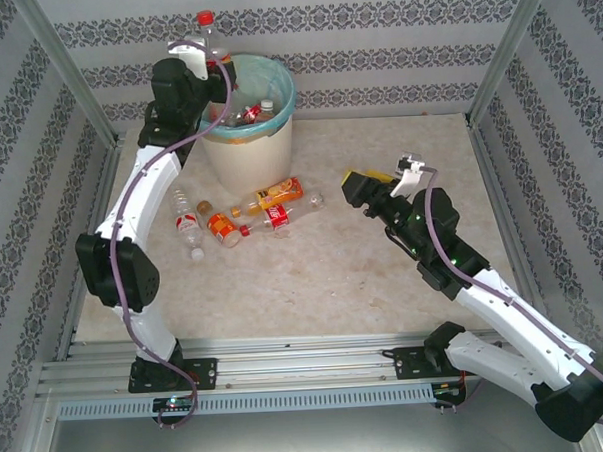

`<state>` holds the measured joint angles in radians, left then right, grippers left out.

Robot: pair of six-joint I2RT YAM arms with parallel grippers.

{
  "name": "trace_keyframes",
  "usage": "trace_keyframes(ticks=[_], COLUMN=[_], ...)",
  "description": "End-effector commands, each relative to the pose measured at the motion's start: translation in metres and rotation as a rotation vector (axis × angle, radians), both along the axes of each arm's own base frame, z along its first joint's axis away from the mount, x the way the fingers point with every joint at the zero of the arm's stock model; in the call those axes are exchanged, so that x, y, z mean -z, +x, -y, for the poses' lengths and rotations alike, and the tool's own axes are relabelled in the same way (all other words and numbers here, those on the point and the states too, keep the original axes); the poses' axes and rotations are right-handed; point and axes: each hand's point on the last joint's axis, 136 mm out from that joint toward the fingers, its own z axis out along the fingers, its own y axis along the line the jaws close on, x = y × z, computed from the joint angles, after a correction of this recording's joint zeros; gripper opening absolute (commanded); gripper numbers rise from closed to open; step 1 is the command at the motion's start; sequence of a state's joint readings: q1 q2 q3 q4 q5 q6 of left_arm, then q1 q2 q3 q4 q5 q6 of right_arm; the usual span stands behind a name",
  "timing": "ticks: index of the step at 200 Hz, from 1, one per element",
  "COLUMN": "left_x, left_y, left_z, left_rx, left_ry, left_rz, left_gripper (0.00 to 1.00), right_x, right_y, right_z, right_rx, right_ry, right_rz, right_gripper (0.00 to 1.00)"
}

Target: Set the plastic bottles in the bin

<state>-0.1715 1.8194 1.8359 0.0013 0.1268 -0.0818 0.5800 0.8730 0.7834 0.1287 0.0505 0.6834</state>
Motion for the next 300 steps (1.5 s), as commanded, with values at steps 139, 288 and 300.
trace_keyframes(ticks=[139, 288, 300], left_x=[0.153, 0.142, 0.144], left_y=[0.019, 0.016, 0.015], left_z=[-0.008, 0.012, 0.013], left_rx=[0.031, 0.192, 0.191], left_ry=[0.203, 0.213, 0.199], left_rz=[-0.322, -0.45, -0.472], left_gripper=[0.51, 0.62, 0.71], right_x=[0.019, 0.02, 0.021], right_y=[-0.004, -0.002, -0.003], right_z=[0.011, 0.012, 0.011], right_rx=[0.043, 0.052, 0.049], right_ry=[0.014, 0.023, 0.021], right_rz=[-0.038, -0.048, -0.051], right_gripper=[0.7, 0.7, 0.7])
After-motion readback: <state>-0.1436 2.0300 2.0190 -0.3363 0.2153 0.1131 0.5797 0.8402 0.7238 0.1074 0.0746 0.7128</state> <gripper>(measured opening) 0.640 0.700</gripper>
